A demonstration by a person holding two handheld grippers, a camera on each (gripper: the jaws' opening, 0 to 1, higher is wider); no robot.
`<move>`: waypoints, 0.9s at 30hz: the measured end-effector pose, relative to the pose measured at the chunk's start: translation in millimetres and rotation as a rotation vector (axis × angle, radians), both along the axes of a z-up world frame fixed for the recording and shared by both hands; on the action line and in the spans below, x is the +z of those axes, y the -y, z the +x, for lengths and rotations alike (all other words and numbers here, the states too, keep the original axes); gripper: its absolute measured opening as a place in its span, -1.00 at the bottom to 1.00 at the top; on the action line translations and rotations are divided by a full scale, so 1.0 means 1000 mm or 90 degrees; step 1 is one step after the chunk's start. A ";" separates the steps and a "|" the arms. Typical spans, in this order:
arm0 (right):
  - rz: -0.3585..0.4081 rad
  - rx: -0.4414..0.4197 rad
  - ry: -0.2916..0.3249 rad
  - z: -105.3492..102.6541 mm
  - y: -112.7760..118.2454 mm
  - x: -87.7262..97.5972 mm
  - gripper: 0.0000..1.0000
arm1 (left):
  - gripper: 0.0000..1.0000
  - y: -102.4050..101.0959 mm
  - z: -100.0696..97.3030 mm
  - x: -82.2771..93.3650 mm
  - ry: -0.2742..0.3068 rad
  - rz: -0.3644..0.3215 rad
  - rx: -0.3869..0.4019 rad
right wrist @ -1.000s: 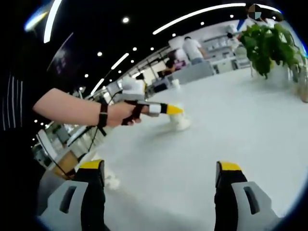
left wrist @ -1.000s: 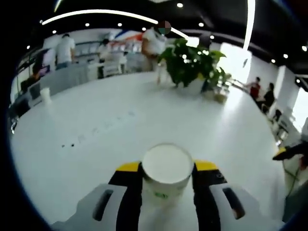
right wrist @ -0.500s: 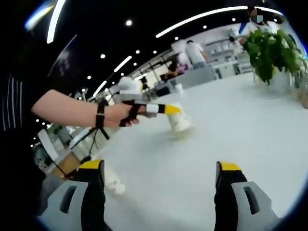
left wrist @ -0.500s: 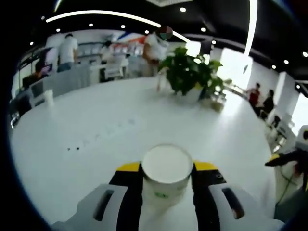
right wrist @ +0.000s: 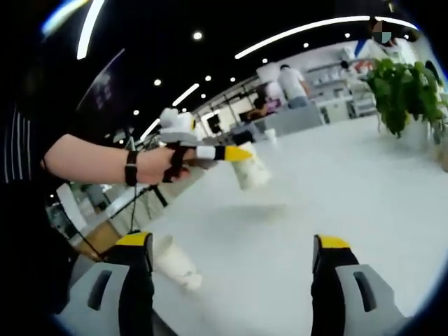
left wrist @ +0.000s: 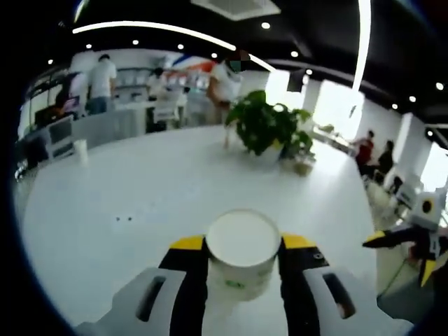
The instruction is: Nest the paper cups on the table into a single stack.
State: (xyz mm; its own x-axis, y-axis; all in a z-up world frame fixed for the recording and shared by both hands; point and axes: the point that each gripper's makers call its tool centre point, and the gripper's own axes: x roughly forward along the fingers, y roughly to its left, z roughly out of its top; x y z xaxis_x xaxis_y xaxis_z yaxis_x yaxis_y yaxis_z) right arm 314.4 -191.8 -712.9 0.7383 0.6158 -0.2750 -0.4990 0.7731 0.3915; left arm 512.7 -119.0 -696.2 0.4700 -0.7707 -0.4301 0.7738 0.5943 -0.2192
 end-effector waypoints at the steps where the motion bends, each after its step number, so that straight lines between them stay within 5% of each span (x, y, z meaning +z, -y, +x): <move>1: -0.003 0.003 0.000 -0.002 -0.002 0.000 0.84 | -0.26 -0.004 -0.003 0.002 0.001 -0.005 0.000; 23: -0.028 0.006 0.011 -0.017 -0.040 0.010 0.75 | -0.27 -0.062 -0.080 0.031 -0.042 -0.089 0.004; 27: -0.012 0.014 0.013 -0.020 -0.050 0.014 0.71 | -0.27 -0.065 -0.088 0.036 -0.024 -0.092 0.002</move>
